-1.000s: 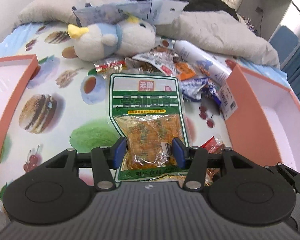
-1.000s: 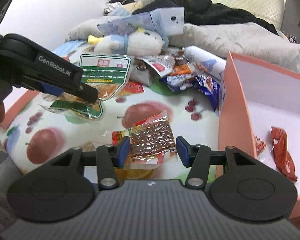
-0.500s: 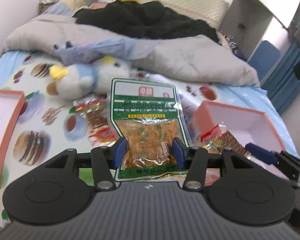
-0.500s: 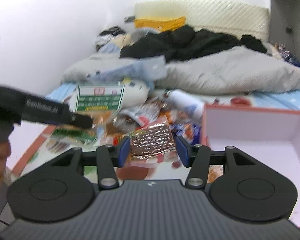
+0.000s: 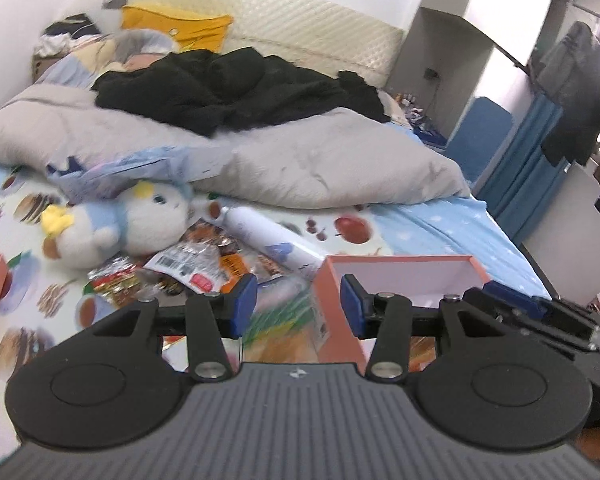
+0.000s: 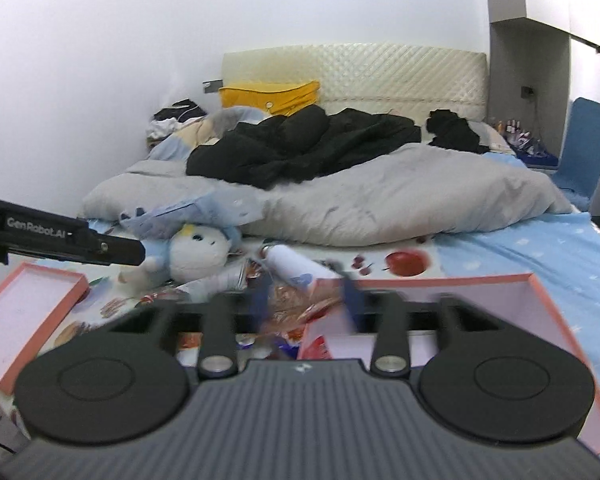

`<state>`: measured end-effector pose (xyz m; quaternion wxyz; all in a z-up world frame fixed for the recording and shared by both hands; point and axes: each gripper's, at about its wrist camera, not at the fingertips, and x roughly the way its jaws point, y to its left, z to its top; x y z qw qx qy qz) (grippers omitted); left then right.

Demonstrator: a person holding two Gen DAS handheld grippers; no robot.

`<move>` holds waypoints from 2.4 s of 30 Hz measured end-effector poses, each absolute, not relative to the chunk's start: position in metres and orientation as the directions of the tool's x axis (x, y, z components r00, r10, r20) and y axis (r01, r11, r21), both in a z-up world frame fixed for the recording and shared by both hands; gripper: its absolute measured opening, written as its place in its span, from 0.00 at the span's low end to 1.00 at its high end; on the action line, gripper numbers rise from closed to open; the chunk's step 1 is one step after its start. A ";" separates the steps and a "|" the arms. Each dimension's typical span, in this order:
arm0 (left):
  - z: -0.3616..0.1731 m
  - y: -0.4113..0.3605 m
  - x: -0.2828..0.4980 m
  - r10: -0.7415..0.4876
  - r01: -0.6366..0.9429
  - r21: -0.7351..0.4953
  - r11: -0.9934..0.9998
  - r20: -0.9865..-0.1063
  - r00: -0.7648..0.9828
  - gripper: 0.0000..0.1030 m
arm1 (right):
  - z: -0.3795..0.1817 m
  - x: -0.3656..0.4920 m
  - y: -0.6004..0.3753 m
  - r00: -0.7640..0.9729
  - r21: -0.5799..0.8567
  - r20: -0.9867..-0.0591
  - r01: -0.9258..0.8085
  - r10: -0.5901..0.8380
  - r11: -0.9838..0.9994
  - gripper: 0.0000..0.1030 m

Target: Organize snacks

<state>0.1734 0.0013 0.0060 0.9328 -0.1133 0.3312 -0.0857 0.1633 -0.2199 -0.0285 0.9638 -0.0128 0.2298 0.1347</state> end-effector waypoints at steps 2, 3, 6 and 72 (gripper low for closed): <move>0.004 -0.009 0.179 -0.252 0.103 -0.271 0.957 -0.605 0.755 0.45 | -0.029 0.167 -0.228 0.866 0.026 -0.443 -0.245 0.231 0.969 0.27; 0.001 -0.016 0.182 -0.256 0.108 -0.268 0.957 -0.611 0.749 0.45 | -0.032 0.170 -0.232 0.865 0.031 -0.450 -0.232 0.221 0.972 0.28; -0.010 -0.033 0.189 -0.277 0.126 -0.274 0.953 -0.634 0.722 0.45 | -0.044 0.176 -0.245 0.858 0.052 -0.473 -0.201 0.201 0.978 0.28; -0.214 -0.055 0.247 -0.067 -0.034 -0.093 0.995 -0.879 0.471 0.43 | -0.134 0.161 -0.305 0.761 0.112 -0.643 -0.026 0.093 0.993 0.29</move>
